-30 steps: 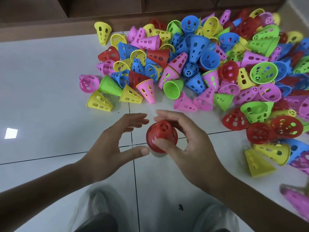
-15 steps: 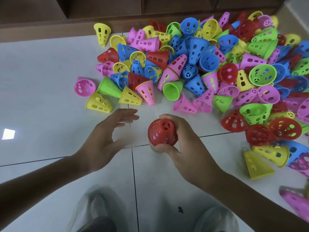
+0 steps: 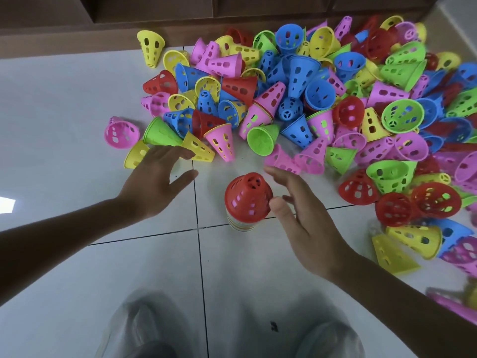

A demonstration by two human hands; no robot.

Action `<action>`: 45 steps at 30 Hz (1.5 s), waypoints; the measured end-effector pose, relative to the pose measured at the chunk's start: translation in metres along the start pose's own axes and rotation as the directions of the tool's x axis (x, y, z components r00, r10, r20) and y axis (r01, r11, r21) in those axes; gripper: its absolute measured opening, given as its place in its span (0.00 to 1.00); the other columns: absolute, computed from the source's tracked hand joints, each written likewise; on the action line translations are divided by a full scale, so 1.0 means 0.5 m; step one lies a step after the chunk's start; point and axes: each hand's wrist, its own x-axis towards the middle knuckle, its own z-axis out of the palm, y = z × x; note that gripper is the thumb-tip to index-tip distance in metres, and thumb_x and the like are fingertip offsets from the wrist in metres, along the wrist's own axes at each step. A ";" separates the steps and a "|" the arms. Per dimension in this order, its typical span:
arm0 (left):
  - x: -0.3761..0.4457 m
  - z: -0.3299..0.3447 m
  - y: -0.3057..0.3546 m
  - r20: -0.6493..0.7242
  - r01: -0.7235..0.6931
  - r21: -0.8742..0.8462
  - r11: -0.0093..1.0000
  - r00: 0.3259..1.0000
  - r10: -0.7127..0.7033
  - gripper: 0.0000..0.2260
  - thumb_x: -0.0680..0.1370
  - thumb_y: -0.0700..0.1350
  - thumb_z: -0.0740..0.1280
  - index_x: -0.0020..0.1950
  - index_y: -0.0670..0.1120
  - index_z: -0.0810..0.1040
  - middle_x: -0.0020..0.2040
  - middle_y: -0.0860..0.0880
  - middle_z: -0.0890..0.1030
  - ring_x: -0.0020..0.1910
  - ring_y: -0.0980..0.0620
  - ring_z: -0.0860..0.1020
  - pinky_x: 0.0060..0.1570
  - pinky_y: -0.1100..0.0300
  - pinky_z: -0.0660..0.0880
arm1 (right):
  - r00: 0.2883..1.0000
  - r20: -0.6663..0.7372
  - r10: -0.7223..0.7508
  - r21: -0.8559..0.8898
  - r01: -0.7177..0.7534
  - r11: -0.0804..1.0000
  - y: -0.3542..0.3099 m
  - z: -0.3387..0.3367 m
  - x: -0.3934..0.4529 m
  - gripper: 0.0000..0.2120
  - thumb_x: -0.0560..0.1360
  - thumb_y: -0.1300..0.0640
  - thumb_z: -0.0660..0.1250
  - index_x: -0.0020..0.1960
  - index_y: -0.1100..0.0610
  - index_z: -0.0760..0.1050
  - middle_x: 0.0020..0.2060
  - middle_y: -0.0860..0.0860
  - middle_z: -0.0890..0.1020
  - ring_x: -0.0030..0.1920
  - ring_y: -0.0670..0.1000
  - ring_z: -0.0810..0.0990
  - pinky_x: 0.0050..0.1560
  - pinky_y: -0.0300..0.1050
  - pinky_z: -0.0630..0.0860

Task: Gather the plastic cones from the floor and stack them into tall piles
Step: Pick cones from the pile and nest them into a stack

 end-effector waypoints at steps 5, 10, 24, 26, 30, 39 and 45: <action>0.042 0.010 -0.031 -0.046 -0.006 0.286 0.958 0.999 0.021 0.23 0.78 0.58 0.66 0.69 0.47 0.75 0.69 0.42 0.73 0.70 0.38 0.67 0.67 0.39 0.67 | 0.998 -0.060 -0.031 -0.313 0.010 0.950 0.075 -0.034 0.042 0.27 0.81 0.37 0.55 0.75 0.50 0.66 0.71 0.48 0.71 0.74 0.49 0.64 0.73 0.51 0.66; 0.099 0.007 -0.052 0.013 0.036 0.434 0.900 0.999 -0.046 0.33 0.74 0.62 0.71 0.77 0.53 0.67 0.78 0.41 0.61 0.76 0.34 0.58 0.69 0.31 0.61 | 0.996 -0.088 0.026 -0.643 -0.077 0.762 0.142 -0.079 0.108 0.38 0.77 0.28 0.54 0.80 0.48 0.55 0.79 0.57 0.57 0.79 0.63 0.52 0.74 0.70 0.59; 0.162 0.027 -0.088 0.135 0.114 0.421 0.900 0.973 -0.186 0.42 0.64 0.66 0.78 0.75 0.56 0.70 0.79 0.43 0.57 0.79 0.35 0.49 0.67 0.24 0.60 | 0.931 -0.060 0.359 -0.632 -0.314 0.708 0.207 -0.165 0.284 0.61 0.57 0.29 0.76 0.81 0.40 0.46 0.80 0.49 0.35 0.79 0.67 0.38 0.72 0.73 0.50; 0.165 0.025 -0.089 0.130 0.109 0.405 0.908 0.976 -0.176 0.42 0.62 0.66 0.79 0.73 0.55 0.72 0.78 0.44 0.59 0.78 0.35 0.51 0.66 0.25 0.62 | 0.932 -0.055 0.357 -0.637 -0.308 0.707 0.204 -0.160 0.291 0.60 0.58 0.30 0.77 0.81 0.41 0.49 0.80 0.50 0.37 0.78 0.67 0.41 0.73 0.70 0.52; 0.175 0.015 -0.090 0.112 0.108 0.368 0.923 0.981 -0.159 0.41 0.60 0.64 0.81 0.70 0.52 0.76 0.74 0.43 0.63 0.75 0.35 0.56 0.65 0.27 0.67 | 0.958 -0.085 0.276 -0.632 -0.265 0.728 0.202 -0.163 0.302 0.55 0.59 0.32 0.78 0.79 0.45 0.57 0.79 0.52 0.44 0.78 0.68 0.47 0.74 0.68 0.55; 0.179 0.004 -0.102 0.077 0.108 0.310 0.945 0.987 -0.138 0.41 0.61 0.61 0.82 0.70 0.50 0.75 0.72 0.44 0.64 0.72 0.34 0.64 0.64 0.33 0.71 | 0.982 0.108 0.158 -0.711 -0.034 0.702 0.203 -0.158 0.316 0.46 0.68 0.32 0.70 0.79 0.35 0.49 0.78 0.58 0.40 0.71 0.71 0.68 0.62 0.64 0.77; 0.174 0.004 -0.107 0.030 0.104 0.219 0.970 0.993 -0.113 0.38 0.61 0.56 0.84 0.68 0.48 0.76 0.67 0.42 0.66 0.65 0.40 0.72 0.61 0.43 0.76 | 0.989 0.097 0.113 -0.680 -0.016 0.733 0.205 -0.152 0.331 0.34 0.73 0.44 0.74 0.74 0.43 0.61 0.78 0.62 0.45 0.67 0.72 0.72 0.64 0.61 0.76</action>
